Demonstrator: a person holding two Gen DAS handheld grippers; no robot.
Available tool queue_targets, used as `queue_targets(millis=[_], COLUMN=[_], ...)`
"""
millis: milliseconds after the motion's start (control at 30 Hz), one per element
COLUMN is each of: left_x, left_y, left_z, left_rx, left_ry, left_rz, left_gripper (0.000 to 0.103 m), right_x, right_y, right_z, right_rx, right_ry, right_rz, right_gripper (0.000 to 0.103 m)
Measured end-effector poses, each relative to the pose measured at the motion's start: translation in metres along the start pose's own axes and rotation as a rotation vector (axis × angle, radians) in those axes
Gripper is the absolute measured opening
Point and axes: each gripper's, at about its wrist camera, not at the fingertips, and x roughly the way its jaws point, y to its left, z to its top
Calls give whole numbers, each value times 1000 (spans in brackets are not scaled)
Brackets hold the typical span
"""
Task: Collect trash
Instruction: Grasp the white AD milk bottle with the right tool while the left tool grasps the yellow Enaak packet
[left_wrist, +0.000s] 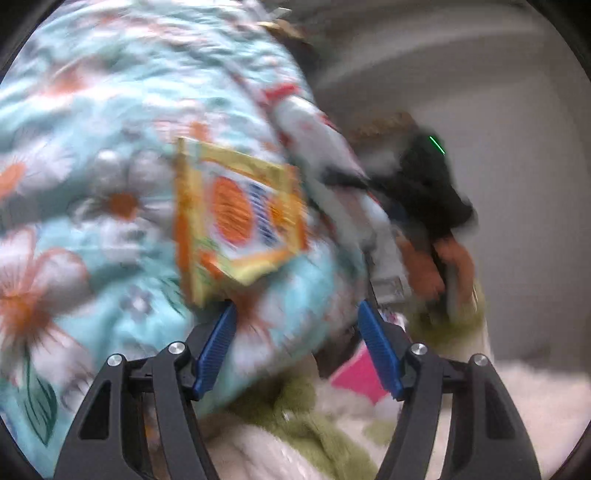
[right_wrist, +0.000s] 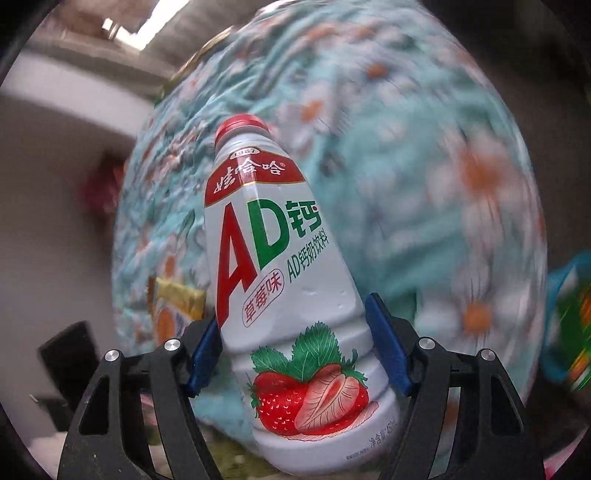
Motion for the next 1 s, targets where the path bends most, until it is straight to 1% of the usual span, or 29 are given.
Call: queue_targets(millis=[67,133,233,267,333,367,433,500,533,633,700,767,900,933,967,1000], left_x=[-4,-11,-22,-22,-23,-23,-19,-15,-16,-16,-13,-9,0,3,5,4], left_y=[10,13,11,8,6,6,5,2,0,0,2,6,5,3,1,-1], left_z=[8,18,34,41,46,46,45,37,33,23,23,28,37,38,40,39], left_rx=[-68,-89,-63,-47,-17,-11,-25,-41,-53,-57,-64,-74,-44,-25,-10,4], left_ry=[-61,-112,-214,-243,-273,-268,-234,-199,-195,-191,-184,-205,-227,-231,-234,-236], left_rz=[32,55,137,169,221,231,257,323,334,291,280,257,285,304,319,335], left_gripper=[65,65,65,65,65,65,65,65,67,67,67,66,65,65,64,61], right_x=[-9,-11,1,4,4,16,14,9,8,9,14,20,22,21,20,16], right_y=[-5,-1,12,16,23,33,38,40,39,37,35,32,25,25,24,20], right_z=[-15,-29,-40,-39,-39,-39,-36,-33,-32,-25,-22,-20,-19,-19,-19,-19], right_rx=[39,62,79,72,51,42,33,30,35,50,66,83,110,111,109,107], right_ry=[-24,-38,-16,-7,-11,-14,-35,-55,-61,-70,-75,-84,-105,-110,-113,-112], right_rz=[16,33,92,99,85,78,68,63,66,83,104,119,158,164,167,168], right_gripper=[66,63,62,62,64,65,70,71,72,72,72,73,73,73,72,71])
